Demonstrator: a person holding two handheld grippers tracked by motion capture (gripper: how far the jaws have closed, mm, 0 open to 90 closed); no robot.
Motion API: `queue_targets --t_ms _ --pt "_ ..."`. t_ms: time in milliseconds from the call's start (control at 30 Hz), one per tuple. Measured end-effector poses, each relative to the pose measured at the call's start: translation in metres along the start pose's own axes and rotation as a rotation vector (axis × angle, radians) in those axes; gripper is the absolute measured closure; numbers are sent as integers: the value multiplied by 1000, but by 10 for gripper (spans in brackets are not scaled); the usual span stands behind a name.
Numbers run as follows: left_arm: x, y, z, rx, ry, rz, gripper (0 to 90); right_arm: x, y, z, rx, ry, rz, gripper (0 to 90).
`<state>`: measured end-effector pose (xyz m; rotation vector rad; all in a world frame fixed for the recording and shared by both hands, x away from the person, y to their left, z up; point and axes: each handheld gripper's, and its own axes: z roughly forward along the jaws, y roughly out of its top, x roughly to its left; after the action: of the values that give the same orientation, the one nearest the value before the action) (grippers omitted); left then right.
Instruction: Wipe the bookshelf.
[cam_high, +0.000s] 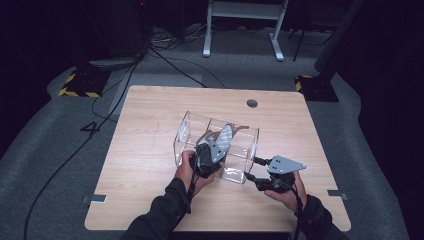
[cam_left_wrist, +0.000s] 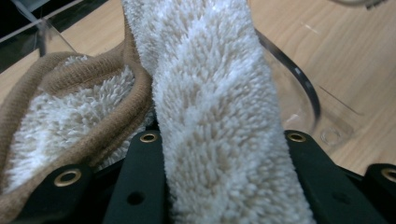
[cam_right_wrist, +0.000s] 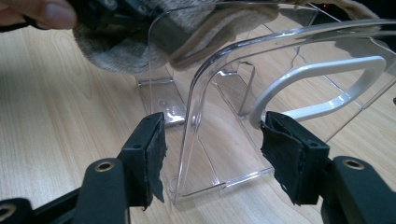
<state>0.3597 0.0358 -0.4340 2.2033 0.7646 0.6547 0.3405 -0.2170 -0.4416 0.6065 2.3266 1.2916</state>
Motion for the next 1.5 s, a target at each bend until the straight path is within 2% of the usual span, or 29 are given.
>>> queue_targets --t_ms 200,333,533,600,767,1000,1100,1200,1300,1500 --pt "-6 -13 0 10 -24 7 674 1 0 0 0 -3 2 396" --pt "-10 -24 7 47 -39 25 673 1 0 0 0 -4 2 392" --pt "-16 -41 22 124 -75 25 671 1 0 0 0 -2 3 392" --pt "-17 -44 25 124 -74 29 669 1 0 0 -2 -1 2 394" --pt "-13 -40 20 120 -79 25 669 1 0 0 -4 1 4 395" --pt "1 -20 0 30 -58 -2 667 1 1 0 -8 -2 -2 393" --pt "9 -5 -10 -20 -46 -3 666 1 1 1 -10 -3 1 390" --pt "15 7 -13 -48 -34 -10 664 2 1 1 -7 0 1 390" --pt "21 15 -13 -71 -29 -20 663 2 1 2 -5 4 -1 390" --pt "23 14 2 -46 -44 -36 669 1 0 1 -5 5 0 391"
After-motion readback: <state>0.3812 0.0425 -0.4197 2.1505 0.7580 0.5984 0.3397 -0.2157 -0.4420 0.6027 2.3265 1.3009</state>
